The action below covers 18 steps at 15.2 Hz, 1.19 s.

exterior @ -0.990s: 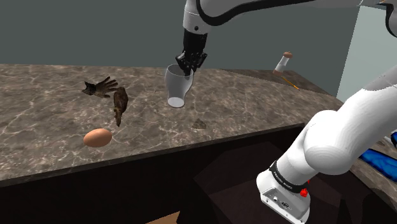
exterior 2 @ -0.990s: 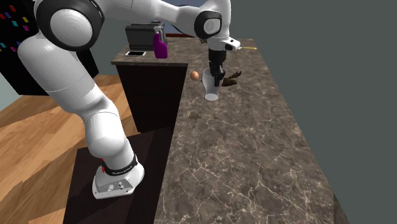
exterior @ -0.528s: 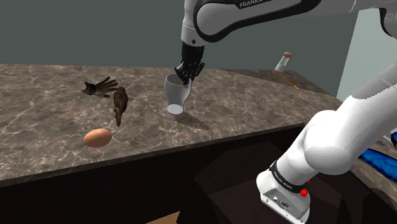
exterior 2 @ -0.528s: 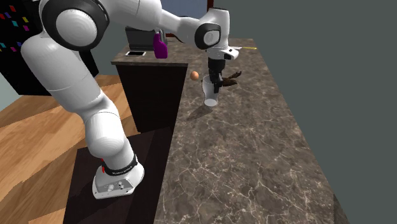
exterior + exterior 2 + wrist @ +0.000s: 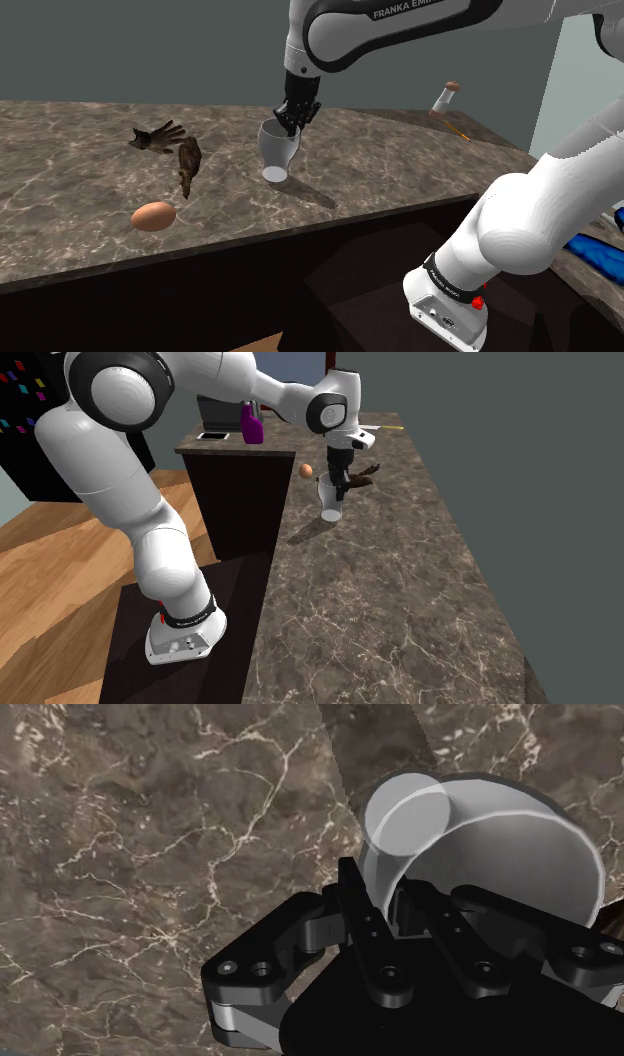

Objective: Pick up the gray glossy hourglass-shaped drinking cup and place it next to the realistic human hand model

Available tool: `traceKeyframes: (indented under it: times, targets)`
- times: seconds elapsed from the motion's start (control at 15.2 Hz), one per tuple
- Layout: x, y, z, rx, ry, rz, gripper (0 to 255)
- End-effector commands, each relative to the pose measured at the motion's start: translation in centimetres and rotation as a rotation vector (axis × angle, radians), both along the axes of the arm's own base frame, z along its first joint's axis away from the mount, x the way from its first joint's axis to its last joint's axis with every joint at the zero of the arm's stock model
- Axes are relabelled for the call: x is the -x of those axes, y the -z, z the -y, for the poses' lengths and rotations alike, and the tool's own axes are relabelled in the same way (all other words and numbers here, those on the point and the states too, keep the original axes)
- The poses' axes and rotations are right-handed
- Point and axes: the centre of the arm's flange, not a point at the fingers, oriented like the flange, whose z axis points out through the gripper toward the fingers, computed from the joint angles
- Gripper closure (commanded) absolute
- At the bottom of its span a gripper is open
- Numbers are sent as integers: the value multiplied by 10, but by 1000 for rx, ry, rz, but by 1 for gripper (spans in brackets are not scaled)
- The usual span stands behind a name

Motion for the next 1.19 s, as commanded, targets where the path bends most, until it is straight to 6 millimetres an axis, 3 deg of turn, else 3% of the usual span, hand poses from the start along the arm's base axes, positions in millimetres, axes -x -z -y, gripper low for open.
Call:
traceKeyframes:
  times: [0.0, 0.33, 0.59, 1.12]
  targets:
    - [0, 0, 0, 0, 0, 1, 0]
    - [0, 0, 0, 0, 0, 1, 0]
    - [0, -50, -3, 0, 0, 1, 0]
    - [0, -50, -3, 0, 0, 1, 0]
